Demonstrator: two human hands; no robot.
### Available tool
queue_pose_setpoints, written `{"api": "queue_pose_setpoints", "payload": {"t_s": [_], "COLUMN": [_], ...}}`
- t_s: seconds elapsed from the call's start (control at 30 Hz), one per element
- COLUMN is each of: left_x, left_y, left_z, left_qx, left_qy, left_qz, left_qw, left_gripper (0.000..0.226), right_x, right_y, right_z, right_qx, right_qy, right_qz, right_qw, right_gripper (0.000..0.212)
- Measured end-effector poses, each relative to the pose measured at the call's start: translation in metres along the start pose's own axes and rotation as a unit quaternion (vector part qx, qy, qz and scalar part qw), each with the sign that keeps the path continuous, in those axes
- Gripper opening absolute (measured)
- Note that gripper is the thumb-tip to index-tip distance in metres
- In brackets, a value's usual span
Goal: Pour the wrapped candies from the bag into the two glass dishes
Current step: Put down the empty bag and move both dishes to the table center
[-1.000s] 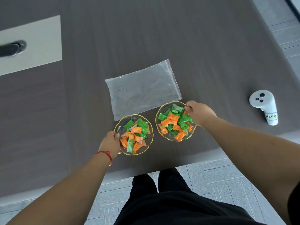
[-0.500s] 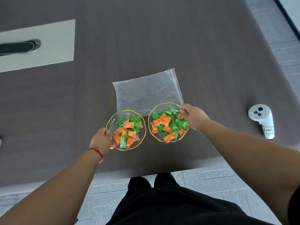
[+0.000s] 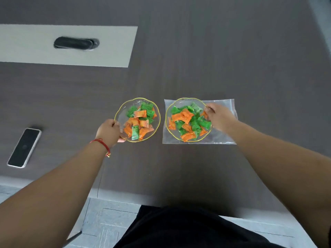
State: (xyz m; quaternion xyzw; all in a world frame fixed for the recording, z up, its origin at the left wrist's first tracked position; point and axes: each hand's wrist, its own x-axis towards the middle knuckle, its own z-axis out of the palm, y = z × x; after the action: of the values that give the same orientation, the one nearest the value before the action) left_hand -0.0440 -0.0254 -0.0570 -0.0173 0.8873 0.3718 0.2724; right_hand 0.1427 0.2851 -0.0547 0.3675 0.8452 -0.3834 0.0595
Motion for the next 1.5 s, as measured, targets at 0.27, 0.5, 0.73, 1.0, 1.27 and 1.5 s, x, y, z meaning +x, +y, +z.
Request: {"api": "queue_pose_setpoints", "payload": {"t_s": [0.27,0.5,0.73,1.0,1.27,1.5], "left_x": [0.086,0.172,0.268,0.373,0.464,0.491], "left_y": [0.033,0.080,0.118,0.144,0.145,0.140], "left_z": [-0.068,-0.102,-0.117,-0.105,-0.089,-0.076], "left_qx": [-0.041,-0.049,-0.056,-0.128,-0.155,-0.167], "left_qy": [0.014,0.007,0.007,0.008,0.026,0.025], "left_qz": [0.008,0.023,0.021,-0.018,-0.036,-0.042], "left_qw": [0.999,0.999,0.998,0.992,0.987,0.985], "left_gripper": [0.019,0.020,0.024,0.015,0.020,0.022], "right_x": [0.070,0.140,0.227,0.322,0.390,0.419], "right_y": [-0.082,-0.144,-0.187,-0.222,-0.224,-0.230], "right_z": [0.010,0.027,0.040,0.067,0.102,0.114], "right_qx": [0.015,0.038,0.059,0.096,0.131,0.149], "right_qy": [0.029,0.036,0.053,0.071,0.094,0.120], "right_qz": [-0.009,0.007,0.045,0.070,0.113,0.125], "right_qw": [0.999,0.999,0.996,0.990,0.980,0.974], "right_gripper": [0.029,0.028,0.023,0.026,0.029,0.020]}}
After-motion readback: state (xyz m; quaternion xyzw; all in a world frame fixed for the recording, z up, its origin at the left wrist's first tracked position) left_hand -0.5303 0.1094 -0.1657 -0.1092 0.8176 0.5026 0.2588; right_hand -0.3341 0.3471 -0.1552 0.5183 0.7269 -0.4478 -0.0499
